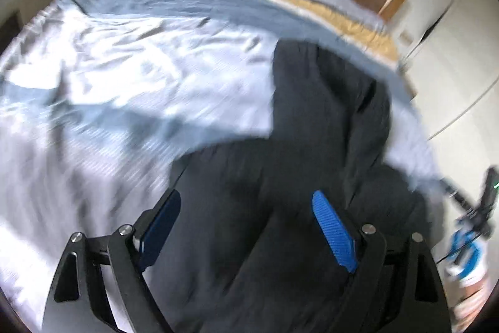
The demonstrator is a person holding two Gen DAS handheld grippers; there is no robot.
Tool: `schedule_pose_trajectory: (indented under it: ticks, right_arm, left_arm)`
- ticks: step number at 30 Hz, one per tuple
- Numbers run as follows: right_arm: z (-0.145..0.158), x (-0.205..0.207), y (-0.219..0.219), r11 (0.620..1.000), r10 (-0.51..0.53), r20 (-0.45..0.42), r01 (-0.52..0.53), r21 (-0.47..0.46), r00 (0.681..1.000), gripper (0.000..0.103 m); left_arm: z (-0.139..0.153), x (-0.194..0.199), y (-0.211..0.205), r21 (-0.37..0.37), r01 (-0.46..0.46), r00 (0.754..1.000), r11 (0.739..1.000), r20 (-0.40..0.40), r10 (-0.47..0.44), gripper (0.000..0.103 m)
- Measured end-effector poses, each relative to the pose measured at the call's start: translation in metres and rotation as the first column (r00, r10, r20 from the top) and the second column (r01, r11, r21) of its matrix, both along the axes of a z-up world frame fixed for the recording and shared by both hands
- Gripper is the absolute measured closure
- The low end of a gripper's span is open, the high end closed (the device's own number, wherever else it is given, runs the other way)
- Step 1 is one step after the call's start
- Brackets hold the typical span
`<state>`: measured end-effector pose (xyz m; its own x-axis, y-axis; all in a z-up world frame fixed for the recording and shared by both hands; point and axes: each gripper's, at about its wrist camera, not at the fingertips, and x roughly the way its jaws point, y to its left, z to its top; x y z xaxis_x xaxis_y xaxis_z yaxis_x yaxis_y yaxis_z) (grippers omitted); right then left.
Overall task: Fold large clothes
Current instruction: 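Grasp the coat hem with both tools and lift it toward the collar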
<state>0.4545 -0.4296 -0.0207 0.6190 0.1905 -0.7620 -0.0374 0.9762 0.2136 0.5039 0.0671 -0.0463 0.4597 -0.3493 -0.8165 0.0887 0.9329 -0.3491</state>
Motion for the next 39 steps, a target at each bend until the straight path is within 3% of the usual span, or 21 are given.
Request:
schedule_pose_trajectory:
  ticks: [4, 6, 8, 15, 20, 22, 23, 24, 26, 29, 33, 39]
  right_arm:
    - [-0.017, 0.065, -0.006, 0.993, -0.031, -0.012, 0.032, 0.112, 0.999, 0.027]
    - [-0.03, 0.091, -0.009, 0.983, -0.033, -0.033, 0.039, 0.178, 0.999, 0.027]
    - [-0.044, 0.114, -0.01, 0.974, -0.046, -0.064, 0.059, 0.218, 0.997, 0.027]
    - [-0.078, 0.168, -0.004, 0.942, -0.108, -0.109, 0.136, 0.306, 0.988, 0.027]
    - [-0.092, 0.186, 0.004, 0.93, -0.137, -0.137, 0.175, 0.324, 0.981, 0.028]
    - [-0.098, 0.191, 0.009, 0.926, -0.144, -0.167, 0.193, 0.324, 0.975, 0.037]
    - [-0.1, 0.193, 0.012, 0.925, -0.143, -0.179, 0.196, 0.326, 0.973, 0.045]
    - [-0.1, 0.195, 0.017, 0.927, -0.136, -0.187, 0.192, 0.324, 0.973, 0.049]
    - [-0.096, 0.197, 0.026, 0.941, -0.113, -0.187, 0.165, 0.294, 0.976, 0.078]
    - [-0.078, 0.193, 0.041, 0.971, -0.07, -0.156, 0.103, 0.216, 0.985, 0.09]
    - [-0.041, 0.169, 0.045, 0.985, -0.024, -0.094, 0.04, 0.171, 0.995, 0.092]
    - [-0.004, 0.088, 0.041, 0.987, 0.081, 0.037, -0.085, 0.137, 0.996, 0.092]
  left_arm:
    - [-0.023, 0.083, -0.018, -0.113, 0.01, 0.999, 0.994, -0.038, -0.014, 0.016]
    - [-0.039, 0.113, -0.028, -0.109, -0.026, 0.999, 0.994, -0.043, 0.022, 0.016]
    - [-0.062, 0.142, -0.035, -0.157, -0.056, 0.995, 0.986, -0.087, 0.043, 0.016]
    - [-0.116, 0.176, -0.06, -0.382, -0.116, 0.988, 0.917, -0.143, 0.065, 0.016]
    - [-0.131, 0.182, -0.082, -0.339, -0.126, 0.985, 0.932, -0.154, 0.076, 0.022]
    - [-0.134, 0.182, -0.086, -0.322, -0.133, 0.983, 0.937, -0.165, 0.082, 0.048]
    - [-0.134, 0.182, -0.089, -0.315, -0.142, 0.979, 0.939, -0.182, 0.087, 0.069]
    - [-0.132, 0.181, -0.093, -0.303, -0.143, 0.979, 0.942, -0.183, 0.09, 0.081]
    - [-0.122, 0.179, -0.102, -0.265, -0.114, 0.985, 0.958, -0.157, 0.073, 0.089]
    - [-0.104, 0.174, -0.113, -0.228, -0.078, 0.99, 0.971, -0.133, 0.049, 0.093]
    - [-0.08, 0.159, -0.11, -0.229, -0.05, 0.995, 0.972, -0.098, 0.028, 0.093]
    - [-0.037, 0.091, -0.09, -0.232, 0.077, 0.996, 0.97, 0.06, -0.065, 0.093]
